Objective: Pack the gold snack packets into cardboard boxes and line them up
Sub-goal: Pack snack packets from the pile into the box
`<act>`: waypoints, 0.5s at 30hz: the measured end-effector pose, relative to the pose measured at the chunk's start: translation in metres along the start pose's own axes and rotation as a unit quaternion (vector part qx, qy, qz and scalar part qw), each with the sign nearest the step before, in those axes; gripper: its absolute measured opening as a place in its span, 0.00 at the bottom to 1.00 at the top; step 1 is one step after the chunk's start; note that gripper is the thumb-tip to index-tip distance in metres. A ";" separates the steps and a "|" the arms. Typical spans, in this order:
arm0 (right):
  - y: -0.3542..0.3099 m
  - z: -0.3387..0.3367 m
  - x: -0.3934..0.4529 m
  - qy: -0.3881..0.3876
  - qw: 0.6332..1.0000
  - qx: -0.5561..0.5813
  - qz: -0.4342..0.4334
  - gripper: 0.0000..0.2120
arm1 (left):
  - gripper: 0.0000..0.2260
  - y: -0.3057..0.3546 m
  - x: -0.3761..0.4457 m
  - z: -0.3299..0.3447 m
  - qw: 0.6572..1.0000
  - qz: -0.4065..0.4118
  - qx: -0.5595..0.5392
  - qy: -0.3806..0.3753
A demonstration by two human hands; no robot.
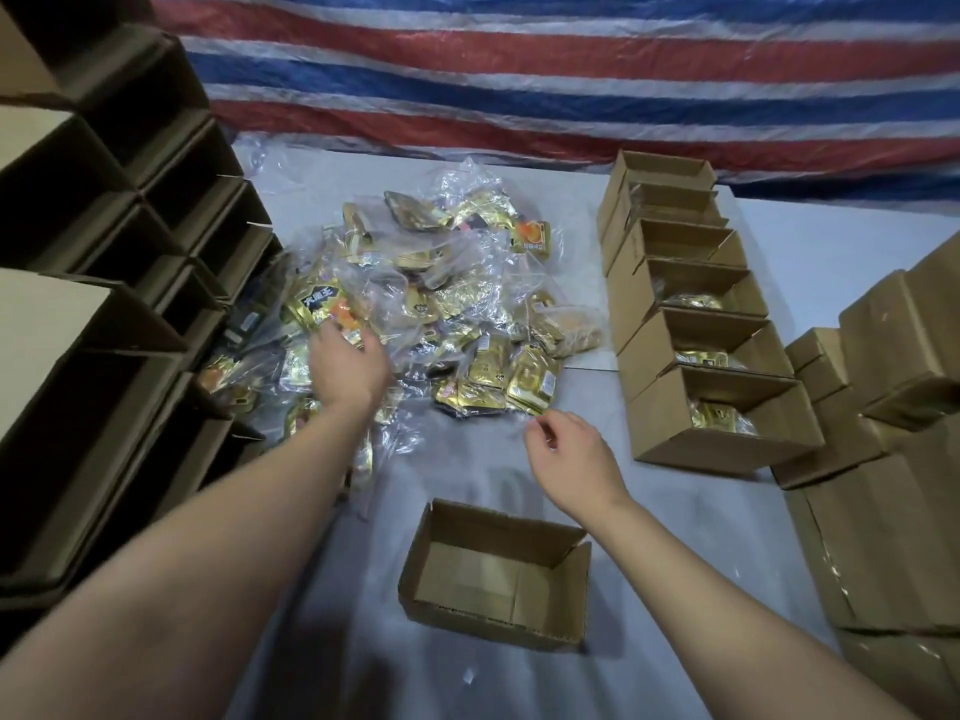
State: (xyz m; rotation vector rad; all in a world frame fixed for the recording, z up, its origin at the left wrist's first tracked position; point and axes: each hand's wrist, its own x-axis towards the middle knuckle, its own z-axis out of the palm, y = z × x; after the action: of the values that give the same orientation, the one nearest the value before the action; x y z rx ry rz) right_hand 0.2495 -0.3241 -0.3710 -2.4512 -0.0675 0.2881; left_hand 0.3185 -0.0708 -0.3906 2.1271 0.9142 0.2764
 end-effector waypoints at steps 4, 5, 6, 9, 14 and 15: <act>-0.006 0.007 0.019 0.008 1.000 0.023 -0.018 0.16 | 0.38 0.010 0.060 0.000 0.995 -0.053 0.086 0.006; -0.005 0.009 0.022 0.013 0.999 0.032 -0.019 0.16 | 0.42 0.013 0.072 0.003 0.993 -0.070 0.093 -0.020; -0.004 0.011 0.024 0.016 0.999 0.039 -0.019 0.16 | 0.45 0.015 0.081 0.007 0.989 -0.082 0.110 -0.049; 0.003 0.014 0.030 0.014 0.998 0.051 -0.018 0.15 | 0.49 0.014 0.103 0.021 0.971 -0.101 0.182 -0.116; 0.009 0.014 0.040 -0.007 0.999 0.053 -0.010 0.14 | 0.50 0.006 0.120 0.036 0.951 -0.090 0.253 -0.153; 0.008 0.014 0.043 -0.011 0.998 0.055 -0.004 0.15 | 0.49 0.007 0.121 0.035 0.951 -0.091 0.250 -0.156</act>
State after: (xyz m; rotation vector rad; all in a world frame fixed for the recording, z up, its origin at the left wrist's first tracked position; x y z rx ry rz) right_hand 0.2879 -0.3163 -0.3946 -2.3391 -0.0698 0.3063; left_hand 0.4254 -0.0106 -0.4209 2.4201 1.0592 -0.4220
